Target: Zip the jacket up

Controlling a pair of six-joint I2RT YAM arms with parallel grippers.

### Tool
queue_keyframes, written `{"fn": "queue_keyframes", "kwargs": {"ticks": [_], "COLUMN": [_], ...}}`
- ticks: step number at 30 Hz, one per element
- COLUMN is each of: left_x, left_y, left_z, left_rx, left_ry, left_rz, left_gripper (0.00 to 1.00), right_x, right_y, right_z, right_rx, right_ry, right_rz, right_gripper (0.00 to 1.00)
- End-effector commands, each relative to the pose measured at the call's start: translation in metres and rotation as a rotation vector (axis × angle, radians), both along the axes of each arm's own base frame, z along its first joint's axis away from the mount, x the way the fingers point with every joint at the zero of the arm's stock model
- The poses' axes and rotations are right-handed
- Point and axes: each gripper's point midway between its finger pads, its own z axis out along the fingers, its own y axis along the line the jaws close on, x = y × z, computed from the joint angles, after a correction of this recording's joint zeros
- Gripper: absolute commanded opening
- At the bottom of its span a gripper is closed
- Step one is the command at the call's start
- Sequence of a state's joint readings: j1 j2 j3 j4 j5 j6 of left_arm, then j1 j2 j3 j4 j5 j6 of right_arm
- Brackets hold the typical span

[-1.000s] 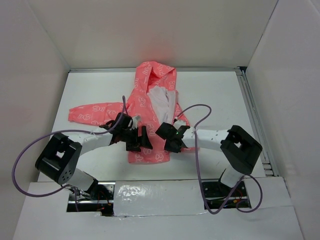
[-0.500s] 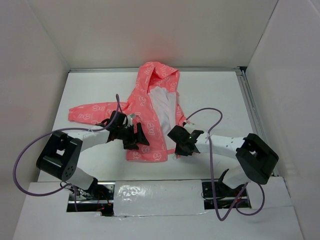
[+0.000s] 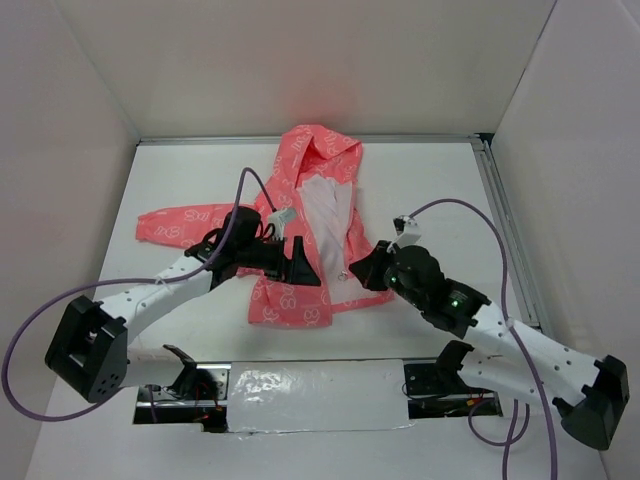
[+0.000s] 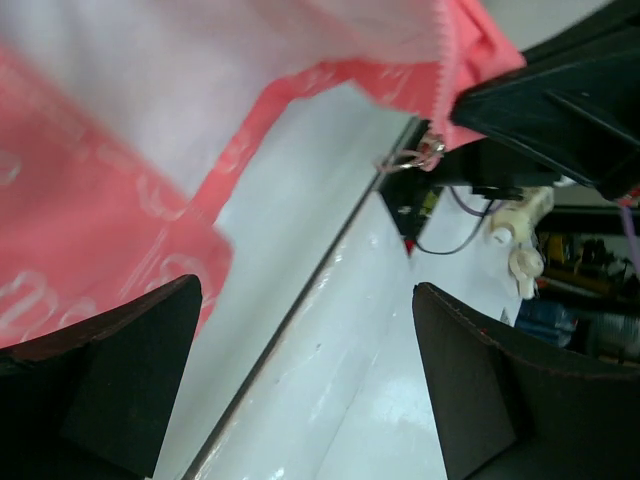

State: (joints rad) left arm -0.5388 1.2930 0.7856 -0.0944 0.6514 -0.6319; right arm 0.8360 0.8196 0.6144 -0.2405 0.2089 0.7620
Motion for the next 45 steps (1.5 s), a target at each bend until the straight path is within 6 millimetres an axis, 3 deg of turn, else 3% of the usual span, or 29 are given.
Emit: {"fn": "queue_keyframes", "kwargs": {"ticks": [1, 7, 15, 18, 21, 22, 24, 25, 27, 28, 29, 35, 38, 40, 41, 42, 44, 45], "left_x": [0.0, 0.003, 0.004, 0.009, 0.005, 0.002, 0.001, 0.003, 0.003, 0.002, 0.002, -0.018, -0.033, -0.033, -0.03, -0.025, -0.018, -0.018], "left_y": [-0.019, -0.037, -0.055, -0.064, -0.068, -0.069, -0.071, -0.075, -0.077, -0.079, -0.078, -0.076, -0.08, -0.084, -0.085, -0.086, -0.085, -0.083], "left_z": [0.041, 0.06, 0.057, 0.058, 0.061, 0.061, 0.061, 0.059, 0.056, 0.052, 0.049, 0.04, 0.043, 0.048, 0.048, 0.047, 0.05, 0.051], "left_rx": [-0.109, -0.214, -0.303, -0.317, -0.362, -0.372, -0.375, -0.365, -0.348, -0.338, -0.328, -0.316, -0.303, -0.288, -0.279, -0.264, -0.25, -0.255], "left_ry": [-0.14, -0.201, -0.283, -0.289, -0.281, -0.278, -0.28, -0.284, -0.265, -0.254, -0.244, -0.232, -0.256, -0.273, -0.274, -0.275, -0.279, -0.281], "left_rz": [-0.114, -0.222, -0.347, -0.371, -0.423, -0.439, -0.443, -0.435, -0.424, -0.418, -0.409, -0.42, -0.438, -0.423, -0.416, -0.402, -0.384, -0.386], "left_gripper": [0.99, 0.99, 0.96, 0.92, 0.82, 0.73, 0.65, 0.49, 0.31, 0.09, 0.0, 0.0, 0.0, 0.0, 0.05, 0.4, 0.71, 0.75], "right_x": [0.004, 0.008, 0.012, 0.01, 0.013, 0.014, 0.016, 0.016, 0.017, 0.017, 0.021, 0.026, 0.025, 0.019, 0.018, 0.013, 0.01, 0.01], "right_y": [0.007, 0.006, 0.012, 0.015, 0.014, 0.013, 0.013, 0.015, 0.015, 0.015, 0.01, 0.001, 0.002, 0.008, 0.008, 0.012, 0.011, 0.01], "right_z": [0.04, 0.045, 0.059, 0.06, 0.055, 0.053, 0.051, 0.055, 0.057, 0.057, 0.059, 0.065, 0.064, 0.058, 0.054, 0.049, 0.042, 0.043], "right_rx": [0.081, 0.129, 0.223, 0.246, 0.249, 0.25, 0.254, 0.272, 0.29, 0.295, 0.3, 0.336, 0.319, 0.292, 0.278, 0.269, 0.256, 0.258], "right_ry": [-0.17, -0.171, -0.166, -0.153, -0.126, -0.118, -0.113, -0.126, -0.127, -0.126, -0.131, -0.143, -0.149, -0.125, -0.119, -0.098, -0.078, -0.083], "right_rz": [0.065, 0.068, 0.089, 0.107, 0.087, 0.07, 0.062, 0.068, 0.059, 0.057, 0.022, -0.038, -0.018, 0.029, 0.037, 0.071, 0.078, 0.076], "right_gripper": [0.0, 0.0, 0.0, 0.0, 0.0, 0.0, 0.0, 0.0, 0.0, 0.0, 0.0, 0.0, 0.0, 0.0, 0.0, 0.0, 0.0, 0.0]}}
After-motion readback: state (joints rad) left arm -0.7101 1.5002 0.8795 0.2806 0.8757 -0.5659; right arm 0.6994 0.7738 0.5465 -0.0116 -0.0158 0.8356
